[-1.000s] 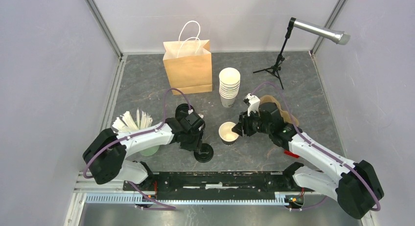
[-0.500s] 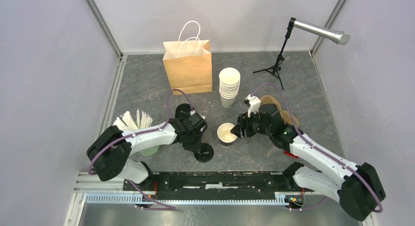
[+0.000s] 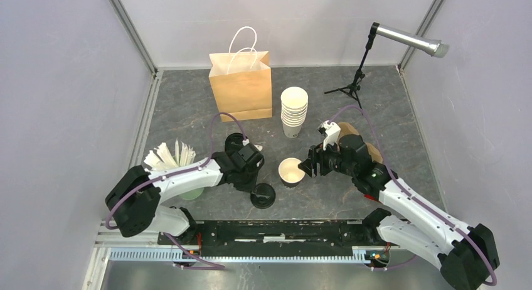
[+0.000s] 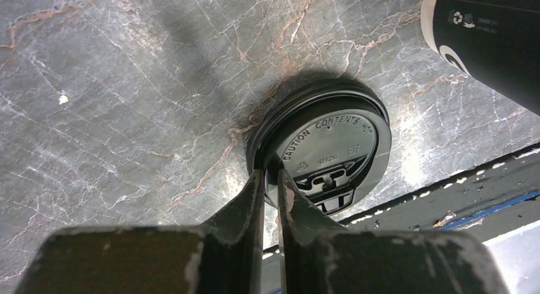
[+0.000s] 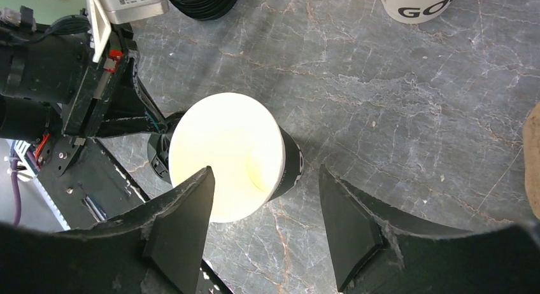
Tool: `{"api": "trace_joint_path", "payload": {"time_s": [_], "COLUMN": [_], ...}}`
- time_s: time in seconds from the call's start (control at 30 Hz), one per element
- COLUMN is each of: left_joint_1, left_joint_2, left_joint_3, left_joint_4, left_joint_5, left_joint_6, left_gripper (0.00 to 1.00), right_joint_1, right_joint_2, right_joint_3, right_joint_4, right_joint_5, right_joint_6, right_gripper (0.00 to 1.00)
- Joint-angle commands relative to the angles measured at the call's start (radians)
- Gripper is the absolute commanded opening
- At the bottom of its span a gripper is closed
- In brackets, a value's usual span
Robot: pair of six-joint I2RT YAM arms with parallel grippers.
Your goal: Pack the takeout coffee
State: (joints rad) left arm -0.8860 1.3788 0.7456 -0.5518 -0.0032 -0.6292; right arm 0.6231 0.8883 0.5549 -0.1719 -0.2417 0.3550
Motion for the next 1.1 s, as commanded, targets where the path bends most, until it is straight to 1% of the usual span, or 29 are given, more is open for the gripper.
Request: {"api": "trace_joint_path", "payload": {"time_s": [0.0, 0.2, 0.53, 0.7, 0.83, 0.9, 1.0, 1.07], "left_joint_1": [-0.005, -0.005, -0.005, -0.005, -0.005, -0.005, -0.005, -0.005], "left_joint_2": [-0.067, -0.147, -0.274, -0.334, -0.299, -0.255, -0.166, -0.106], "left_joint_3": [0.019, 0.033, 0.140, 0.226, 0.323, 0.369, 0.437, 0.475], "left_joint_4": [-0.018, -0.035, -0.228, -0.266, -0.268, -0.264, -0.260, -0.249], "left_joint_5": [-0.028, -0.008, -0.055, -0.037, -0.011, -0.004, -0.001, 0.034], "left_joint_6": [-0.023, -0.028, -0.019, -0.006, 0.018, 0.035, 0.058, 0.068], "left_gripper": [0.06, 0.04, 0.04, 0.05, 0.06, 0.08, 0.08, 0.08], "right_joint_1": [0.003, 0.004, 0.003, 0.003, 0.004, 0.004, 0.004, 0.004], "right_joint_2": [-0.037, -0.085, -0.095, -0.108, -0.129, -0.156, -0.202, -0.239], "right_joint_3": [0.036, 0.031, 0.051, 0.062, 0.065, 0.058, 0.059, 0.059], "right_joint_4": [-0.005, 0.012, -0.010, -0.022, -0.009, 0.015, 0.021, 0.025], "right_joint_5": [0.020, -0.009, -0.020, -0.016, -0.003, 0.011, 0.073, 0.110], "right_joint_6": [-0.043, -0.064, -0.066, -0.051, -0.014, 0.005, 0.032, 0.043], "right_gripper": [0.68, 0.68, 0.68, 0.68, 0.67, 0.67, 0.68, 0.68]}}
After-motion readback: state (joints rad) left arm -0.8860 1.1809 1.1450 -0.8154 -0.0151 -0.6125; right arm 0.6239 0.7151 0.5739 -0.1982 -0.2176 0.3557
